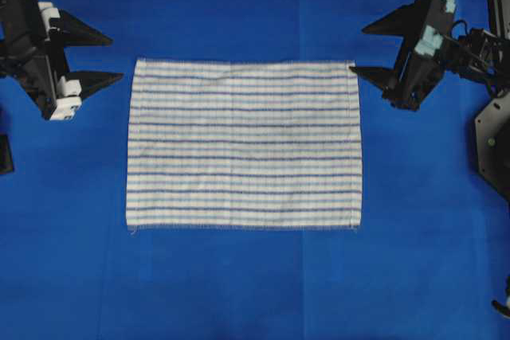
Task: Fold the blue towel.
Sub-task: 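Move both grippers to the towel's top corners and grasp them, then lift the top corners and fold them down toward the bottom edge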
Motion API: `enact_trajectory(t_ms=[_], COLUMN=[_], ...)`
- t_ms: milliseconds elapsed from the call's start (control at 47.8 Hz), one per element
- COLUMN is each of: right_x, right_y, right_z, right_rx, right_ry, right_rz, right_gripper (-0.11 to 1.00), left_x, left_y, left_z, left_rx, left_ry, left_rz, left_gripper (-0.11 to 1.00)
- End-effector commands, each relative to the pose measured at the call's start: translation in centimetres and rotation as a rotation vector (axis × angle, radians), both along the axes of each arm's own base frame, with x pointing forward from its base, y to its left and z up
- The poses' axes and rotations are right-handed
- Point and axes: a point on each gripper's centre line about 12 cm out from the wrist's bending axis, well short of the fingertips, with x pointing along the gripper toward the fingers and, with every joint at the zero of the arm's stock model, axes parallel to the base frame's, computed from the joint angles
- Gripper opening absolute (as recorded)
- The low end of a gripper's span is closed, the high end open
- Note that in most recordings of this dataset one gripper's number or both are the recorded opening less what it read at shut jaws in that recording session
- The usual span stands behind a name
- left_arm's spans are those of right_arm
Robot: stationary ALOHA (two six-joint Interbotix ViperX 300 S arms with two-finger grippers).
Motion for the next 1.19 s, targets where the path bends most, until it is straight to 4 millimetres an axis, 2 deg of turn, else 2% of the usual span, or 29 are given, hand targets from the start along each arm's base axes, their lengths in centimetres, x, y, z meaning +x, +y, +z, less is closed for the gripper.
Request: enact_trajectory(t_ms=[0, 209, 418, 649, 921, 1067, 1130, 1172], right_x=[0.1, 0.2, 0.5, 0.7, 0.7, 0.9, 0.9, 1.0], right_y=[-0.5, -0.7, -1.0, -1.1, -1.1, -0.9, -0.8, -0.6], right_z=[-0.6, -2.9, -4.2, -5.2, -5.4, -5.4, -5.5, -5.4], right_rx=[0.000, 0.030, 0.036, 0.050, 0.050, 0.051, 0.052, 0.051], right_ry=[-0.010, 0.035, 0.048, 0.067, 0.068, 0.070, 0.073, 0.072], right_rz=[-0.023, -0.043, -0.053, -0.066, -0.067, -0.057, -0.051, -0.045], right_gripper=[0.73, 0.73, 0.73, 0.73, 0.72, 0.63, 0.53, 0.44], left_x=[0.3, 0.8, 1.4, 2.3, 3.3, 3.3, 3.1, 3.0], left_y=[0.5, 0.8, 1.5, 1.9, 2.8, 2.8, 2.7, 2.6], left_z=[-0.5, -2.3, -4.1, -5.5, -7.6, -7.8, -7.9, -8.0], left_rx=[0.001, -0.007, -0.021, -0.029, -0.049, -0.053, -0.055, -0.058], left_ry=[-0.010, 0.017, 0.056, 0.079, 0.131, 0.141, 0.147, 0.154], left_rz=[0.018, 0.022, 0.041, 0.043, 0.060, 0.058, 0.060, 0.058], left_gripper=[0.70, 0.70, 0.70, 0.70, 0.69, 0.63, 0.53, 0.42])
